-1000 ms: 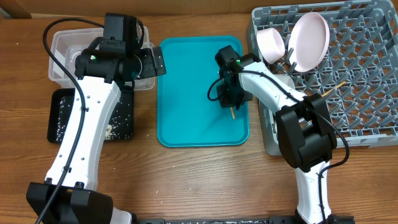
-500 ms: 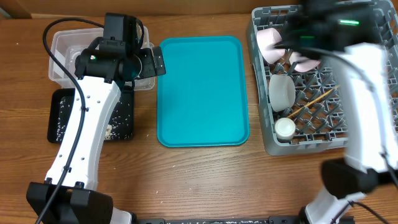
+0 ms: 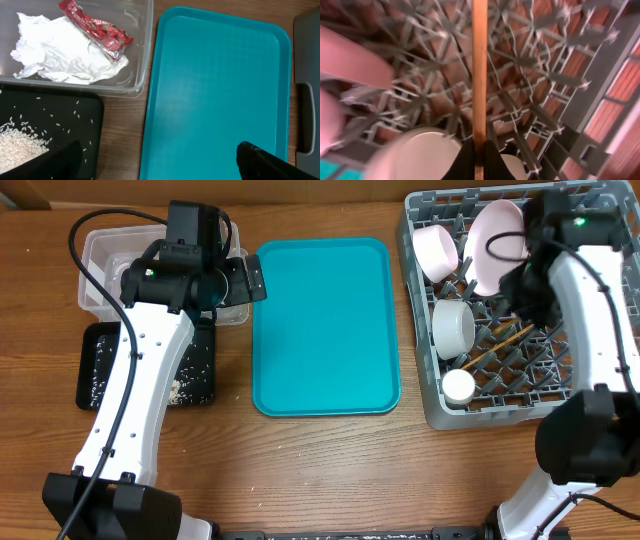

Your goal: Sort waste into correct bins and load items into the dishwasher

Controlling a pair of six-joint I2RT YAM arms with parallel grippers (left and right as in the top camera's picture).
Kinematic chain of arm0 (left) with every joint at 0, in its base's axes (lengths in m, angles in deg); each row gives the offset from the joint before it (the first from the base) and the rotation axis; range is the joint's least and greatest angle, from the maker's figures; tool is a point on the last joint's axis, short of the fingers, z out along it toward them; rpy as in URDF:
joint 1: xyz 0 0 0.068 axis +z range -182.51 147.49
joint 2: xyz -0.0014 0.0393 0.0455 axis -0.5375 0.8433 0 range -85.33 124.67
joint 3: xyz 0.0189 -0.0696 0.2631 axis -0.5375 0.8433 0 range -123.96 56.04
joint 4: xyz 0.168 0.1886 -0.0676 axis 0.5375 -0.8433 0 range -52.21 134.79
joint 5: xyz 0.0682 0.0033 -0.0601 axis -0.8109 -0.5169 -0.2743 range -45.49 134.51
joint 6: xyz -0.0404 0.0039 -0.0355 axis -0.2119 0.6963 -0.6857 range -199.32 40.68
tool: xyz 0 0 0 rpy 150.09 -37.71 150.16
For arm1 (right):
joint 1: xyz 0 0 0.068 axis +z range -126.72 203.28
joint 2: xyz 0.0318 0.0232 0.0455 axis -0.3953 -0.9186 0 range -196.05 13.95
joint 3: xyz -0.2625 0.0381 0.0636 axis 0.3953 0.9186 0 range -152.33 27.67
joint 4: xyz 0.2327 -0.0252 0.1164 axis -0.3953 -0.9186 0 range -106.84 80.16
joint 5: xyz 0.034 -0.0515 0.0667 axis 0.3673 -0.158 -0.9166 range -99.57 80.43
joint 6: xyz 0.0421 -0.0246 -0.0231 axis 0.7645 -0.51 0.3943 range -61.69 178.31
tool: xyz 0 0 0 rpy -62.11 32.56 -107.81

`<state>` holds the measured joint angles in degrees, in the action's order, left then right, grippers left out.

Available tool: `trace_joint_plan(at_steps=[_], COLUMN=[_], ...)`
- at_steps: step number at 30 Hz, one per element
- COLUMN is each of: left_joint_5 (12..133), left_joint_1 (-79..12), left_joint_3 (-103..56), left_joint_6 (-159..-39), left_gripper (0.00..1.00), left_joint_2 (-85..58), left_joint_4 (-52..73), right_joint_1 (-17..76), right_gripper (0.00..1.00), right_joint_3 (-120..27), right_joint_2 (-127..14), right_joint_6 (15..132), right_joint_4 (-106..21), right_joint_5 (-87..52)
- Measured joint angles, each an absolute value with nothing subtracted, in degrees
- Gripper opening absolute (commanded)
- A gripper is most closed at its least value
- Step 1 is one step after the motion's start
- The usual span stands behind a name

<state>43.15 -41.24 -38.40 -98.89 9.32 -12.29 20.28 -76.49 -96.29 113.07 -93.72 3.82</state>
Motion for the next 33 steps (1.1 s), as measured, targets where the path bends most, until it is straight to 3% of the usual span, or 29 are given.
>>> trace_joint_plan(at_steps=[1,11,17,18,19,28,33], left_joint_5=[43.15,43.17,43.17,43.15,43.15,43.17,43.15], left_joint_1=[-41.24,-41.24,-41.24,-41.24,-41.24,-41.24,-41.24], left_joint_3=[-38.4,-38.4,-38.4,-38.4,-38.4,-38.4,-38.4], left_joint_6=[-98.89,-98.89,-98.89,-98.89,-98.89,-98.89,-98.89], left_gripper=[1.0,1.0,1.0,1.0,1.0,1.0,1.0], left_joint_2=[9.32,9.32,9.32,9.32,9.32,9.32,9.32], left_joint_4=[-12.29,-12.32,-12.29,-12.32,-12.29,-12.29,-12.29], right_joint_1=[20.28,20.28,20.78,21.17,21.65,23.86,23.75], right_gripper=[0.38,0.48,0.64,0.77,1.0,1.0,1.0], right_joint_3=[-75.09,-76.95,-88.46,-90.37,-92.22,-98.87,-98.82], right_joint_2=[-96.29,-96.05,-91.7,-90.21,-88.7,-72.81,-71.89], right_joint_6=[113.37,108.5,95.74,93.07,90.88,82.34,77.48], right_joint_4=[-93.37,-96.21,-97.65,-98.44,-99.6,-103.53,-107.05], right_joint_5=[3.66,1.48,-4.56,-5.95,-6.68,-10.19,-8.97])
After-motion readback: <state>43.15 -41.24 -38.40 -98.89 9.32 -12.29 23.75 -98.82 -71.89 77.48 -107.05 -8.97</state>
